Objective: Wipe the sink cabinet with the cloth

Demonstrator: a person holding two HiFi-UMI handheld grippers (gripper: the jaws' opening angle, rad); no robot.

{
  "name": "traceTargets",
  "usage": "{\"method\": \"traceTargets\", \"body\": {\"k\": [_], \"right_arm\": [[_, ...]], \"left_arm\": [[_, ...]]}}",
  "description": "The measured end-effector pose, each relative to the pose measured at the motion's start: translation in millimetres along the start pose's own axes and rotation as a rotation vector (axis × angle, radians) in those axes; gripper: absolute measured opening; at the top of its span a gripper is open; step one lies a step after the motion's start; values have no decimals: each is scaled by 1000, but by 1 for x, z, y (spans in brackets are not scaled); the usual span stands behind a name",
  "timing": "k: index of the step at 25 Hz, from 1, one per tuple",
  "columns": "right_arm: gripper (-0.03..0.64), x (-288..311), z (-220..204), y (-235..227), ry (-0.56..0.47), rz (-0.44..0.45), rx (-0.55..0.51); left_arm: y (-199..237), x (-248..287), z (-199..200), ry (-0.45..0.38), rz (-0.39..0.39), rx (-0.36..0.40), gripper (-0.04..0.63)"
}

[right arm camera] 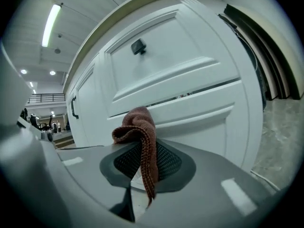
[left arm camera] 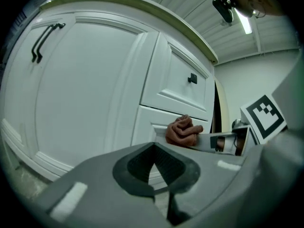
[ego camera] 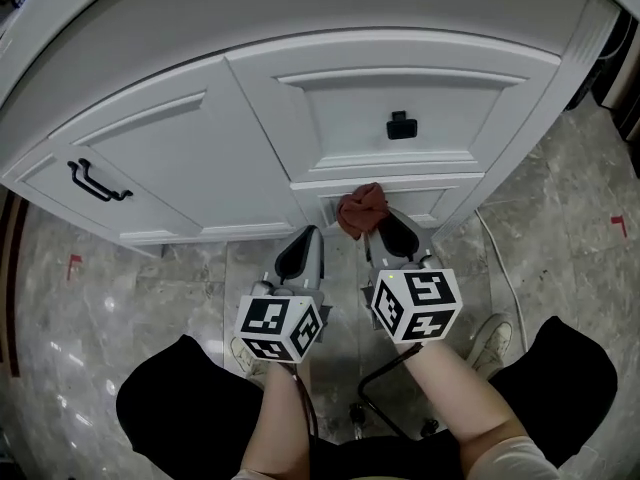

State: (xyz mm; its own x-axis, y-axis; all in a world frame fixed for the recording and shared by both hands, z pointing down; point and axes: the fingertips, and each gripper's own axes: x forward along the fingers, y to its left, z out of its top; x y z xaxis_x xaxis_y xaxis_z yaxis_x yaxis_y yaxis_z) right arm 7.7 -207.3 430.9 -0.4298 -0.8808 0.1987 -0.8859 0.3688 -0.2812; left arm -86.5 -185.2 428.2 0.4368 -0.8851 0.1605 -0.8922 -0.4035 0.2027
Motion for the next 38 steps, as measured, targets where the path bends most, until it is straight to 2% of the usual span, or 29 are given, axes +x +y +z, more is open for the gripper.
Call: {"method": "traceTargets", "body": {"k": [6,10,14,16,19,21,25,28,32,35,38], "right_arm": [[94,36,-47,56,96,100,-15],[94,53,-66,53,130,96,35],[100,59,-65,47,132,101,33],[100,56,-66,40,127,72,46],[92,48,-69,4,130,-49,71],[95,42,-70,-13,143,-95,76],[93,33,-68,-23,152,-113,97],[92,26,-64,-20,157,-95,111],[92,10,-48,-17,146,-75,76],[92,-2,-35,-28,111,-100,34],[92,-10,-35,-50,106,-156,67]], "left_arm": [[31,-16,6,-21,45,-8,0],[31,-15,2,-6,21,-2,0],[35,-13,-2,5,10,-3,0],[38,-13,0,-5,14,-10,0],[30,-9,0,-11,-7,-15,0],[21,-6,-3,1,-28,-12,0],[13,0,-3,6,-47,-7,0],[8,4,1,-8,-46,-7,0],[-15,15,0,-4,-87,-4,0],[-37,24,-3,6,-132,8,0],[-51,31,-7,18,-157,21,0]]}}
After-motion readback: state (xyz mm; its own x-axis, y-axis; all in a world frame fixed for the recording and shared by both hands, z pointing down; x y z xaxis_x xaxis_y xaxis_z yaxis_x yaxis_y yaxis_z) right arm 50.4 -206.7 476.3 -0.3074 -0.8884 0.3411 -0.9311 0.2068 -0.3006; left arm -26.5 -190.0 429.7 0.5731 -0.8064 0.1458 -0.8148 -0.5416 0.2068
